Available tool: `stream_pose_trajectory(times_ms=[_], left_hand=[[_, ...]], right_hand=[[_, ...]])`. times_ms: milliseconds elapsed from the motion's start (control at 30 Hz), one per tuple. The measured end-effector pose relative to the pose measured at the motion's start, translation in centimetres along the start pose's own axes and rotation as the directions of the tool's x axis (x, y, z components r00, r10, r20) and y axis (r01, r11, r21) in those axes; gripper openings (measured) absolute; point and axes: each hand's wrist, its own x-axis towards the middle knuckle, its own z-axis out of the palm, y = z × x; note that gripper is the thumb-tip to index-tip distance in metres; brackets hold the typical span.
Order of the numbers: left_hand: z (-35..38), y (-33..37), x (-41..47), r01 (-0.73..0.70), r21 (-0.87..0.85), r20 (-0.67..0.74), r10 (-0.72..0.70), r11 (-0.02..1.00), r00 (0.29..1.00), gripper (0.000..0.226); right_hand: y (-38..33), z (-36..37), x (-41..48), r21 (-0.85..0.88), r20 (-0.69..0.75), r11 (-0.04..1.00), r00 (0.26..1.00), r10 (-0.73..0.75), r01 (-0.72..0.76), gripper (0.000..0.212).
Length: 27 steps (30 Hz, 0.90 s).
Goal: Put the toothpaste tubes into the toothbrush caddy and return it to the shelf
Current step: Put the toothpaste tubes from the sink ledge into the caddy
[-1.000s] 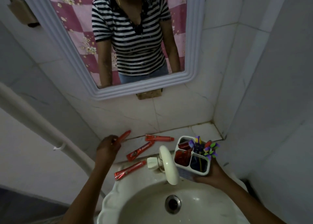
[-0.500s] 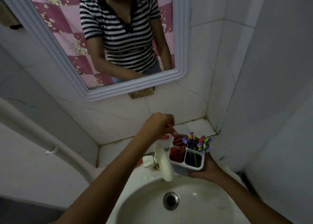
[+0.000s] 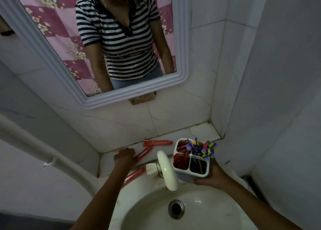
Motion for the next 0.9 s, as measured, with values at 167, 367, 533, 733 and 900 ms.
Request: stream_pose_trajectory(times_ms=[167, 367, 533, 733, 900], left_hand=[[1.5, -1.4, -1.3, 0.053, -0.090, -0.052, -0.058, 0.994, 0.997, 0.033], [-6.1, 0.6, -2.4, -0.282, -0.549, -0.395, 0.053, 0.787, 0.917, 0.009], [-12.1, 4.9, -4.9, -0.566, -0.514, -0.598, 0.204, 0.645, 0.775, 0.015], [-13.9, 10.1, -6.0, -0.631, -0.389, -0.516, 0.409, 0.671, 0.753, 0.018], [-11.5, 13.2, -4.7, -0.590, -0.260, -0.213, 0.550, 0.764, 0.807, 0.020]], right_hand=[[-0.2, 0.4, 1.2, 0.120, 0.066, 0.978, 0.985, 0.162, -0.169, 0.080], [-0.1, -1.4, 2.0, 0.147, 0.083, 0.988, 0.996, 0.027, -0.039, 0.075], [-1.1, 2.0, -1.3, 0.147, 0.184, 0.989, 0.981, -0.060, 0.033, 0.065], [-1.1, 2.3, -2.9, -0.496, 0.060, 0.818, 0.951, -0.303, 0.292, 0.061], [-0.5, 0.4, -1.0, -0.551, 0.117, 0.731, 0.904, -0.410, 0.403, 0.091]])
